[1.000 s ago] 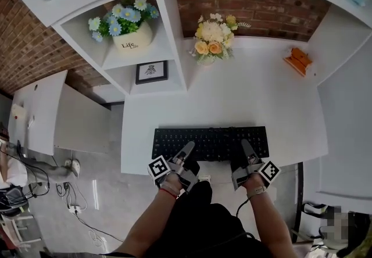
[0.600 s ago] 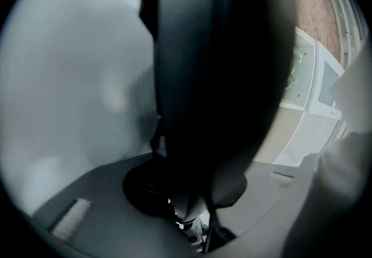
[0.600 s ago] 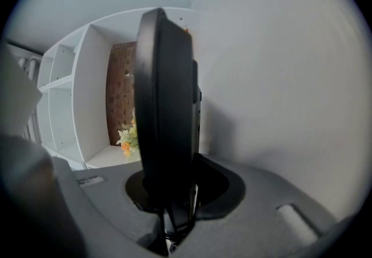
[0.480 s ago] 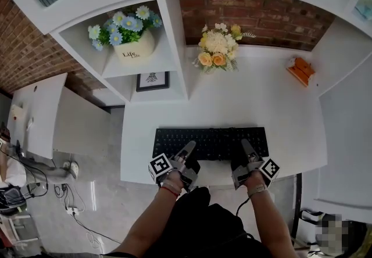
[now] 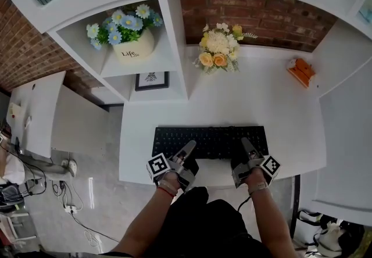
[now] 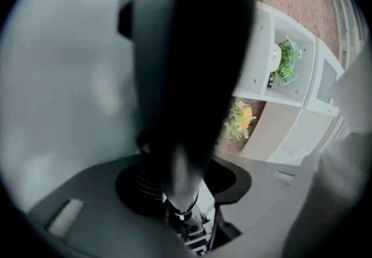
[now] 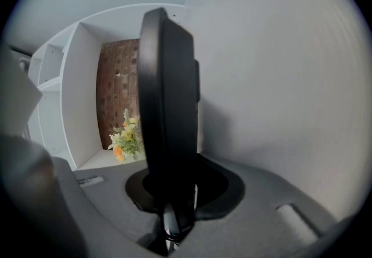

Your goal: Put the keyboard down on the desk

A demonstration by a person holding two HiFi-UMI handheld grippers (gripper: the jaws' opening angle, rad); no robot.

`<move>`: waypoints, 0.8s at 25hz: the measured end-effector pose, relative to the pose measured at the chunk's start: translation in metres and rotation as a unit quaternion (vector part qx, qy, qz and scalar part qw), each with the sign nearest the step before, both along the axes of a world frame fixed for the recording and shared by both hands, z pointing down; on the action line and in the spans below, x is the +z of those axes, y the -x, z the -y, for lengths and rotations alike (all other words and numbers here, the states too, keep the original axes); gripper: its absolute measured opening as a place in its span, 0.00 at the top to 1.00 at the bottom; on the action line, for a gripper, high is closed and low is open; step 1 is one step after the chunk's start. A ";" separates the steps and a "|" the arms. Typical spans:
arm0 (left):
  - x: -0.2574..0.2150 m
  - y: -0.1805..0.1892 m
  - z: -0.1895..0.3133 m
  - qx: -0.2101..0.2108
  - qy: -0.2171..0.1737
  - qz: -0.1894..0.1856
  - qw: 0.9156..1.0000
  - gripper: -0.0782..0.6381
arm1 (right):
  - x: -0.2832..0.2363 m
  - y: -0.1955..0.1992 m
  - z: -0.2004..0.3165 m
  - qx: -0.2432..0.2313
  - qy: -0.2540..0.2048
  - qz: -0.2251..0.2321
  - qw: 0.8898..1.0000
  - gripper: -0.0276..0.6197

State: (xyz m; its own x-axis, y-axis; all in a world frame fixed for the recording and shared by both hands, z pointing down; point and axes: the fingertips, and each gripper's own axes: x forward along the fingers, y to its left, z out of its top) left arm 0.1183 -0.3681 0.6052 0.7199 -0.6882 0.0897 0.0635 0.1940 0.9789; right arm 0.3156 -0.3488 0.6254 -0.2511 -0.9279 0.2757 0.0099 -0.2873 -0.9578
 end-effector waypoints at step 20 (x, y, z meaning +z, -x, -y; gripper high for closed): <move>0.009 -0.015 -0.070 0.274 -0.194 0.397 0.854 0.74 | 0.002 -0.001 0.000 -0.040 0.026 0.004 0.999 0.84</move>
